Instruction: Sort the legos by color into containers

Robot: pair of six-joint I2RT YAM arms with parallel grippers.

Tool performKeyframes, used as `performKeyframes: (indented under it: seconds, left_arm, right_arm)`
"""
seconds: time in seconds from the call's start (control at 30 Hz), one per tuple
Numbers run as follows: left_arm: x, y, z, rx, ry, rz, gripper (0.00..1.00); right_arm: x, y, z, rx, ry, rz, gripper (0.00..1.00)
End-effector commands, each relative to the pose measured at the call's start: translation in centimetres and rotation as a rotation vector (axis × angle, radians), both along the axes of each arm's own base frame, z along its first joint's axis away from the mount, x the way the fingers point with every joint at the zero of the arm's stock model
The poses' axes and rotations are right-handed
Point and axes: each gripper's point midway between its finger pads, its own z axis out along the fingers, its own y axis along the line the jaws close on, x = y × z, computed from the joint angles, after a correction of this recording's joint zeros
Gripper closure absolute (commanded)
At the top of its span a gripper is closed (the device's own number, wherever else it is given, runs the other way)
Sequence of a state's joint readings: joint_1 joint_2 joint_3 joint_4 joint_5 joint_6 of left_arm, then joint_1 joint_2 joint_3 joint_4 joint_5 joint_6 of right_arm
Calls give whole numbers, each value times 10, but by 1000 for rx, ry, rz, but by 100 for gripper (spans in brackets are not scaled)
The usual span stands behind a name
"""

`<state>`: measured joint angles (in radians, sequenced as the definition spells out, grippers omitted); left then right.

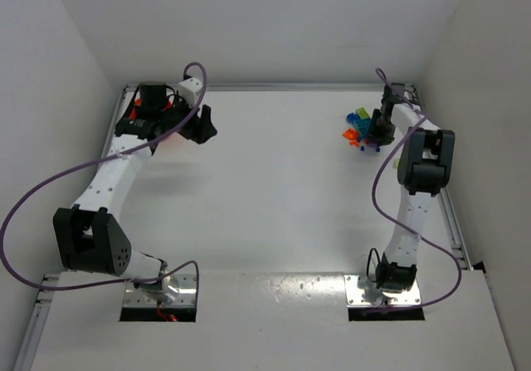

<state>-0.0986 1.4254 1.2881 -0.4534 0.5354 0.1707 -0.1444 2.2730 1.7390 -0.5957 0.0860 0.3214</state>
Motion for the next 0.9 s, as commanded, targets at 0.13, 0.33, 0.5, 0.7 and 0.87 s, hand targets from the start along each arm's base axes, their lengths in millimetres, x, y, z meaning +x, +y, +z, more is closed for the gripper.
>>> performKeyframes:
  seconds: [0.13,0.33,0.5,0.7,0.87]
  left_arm:
    - [-6,-11,17,-34,-57,-55,33]
    - [-33,-27,25,-153,-44,-249,31]
    - [-64,-49,29,-277,-25,-466,30]
    - [-94,-78,37,-266,-158,-612,29]
    - [-105,-95,38,-265,-196,-706,21]
  right_arm:
    - [-15,36,82,120,-196,207,96]
    - [-79,126,151,375,-382,710,96]
    - [-133,193,196,826,-324,973,95]
    - [-150,243,223,1202,-217,1027,95]
    - [-169,269,215,1229,-141,1079,95]
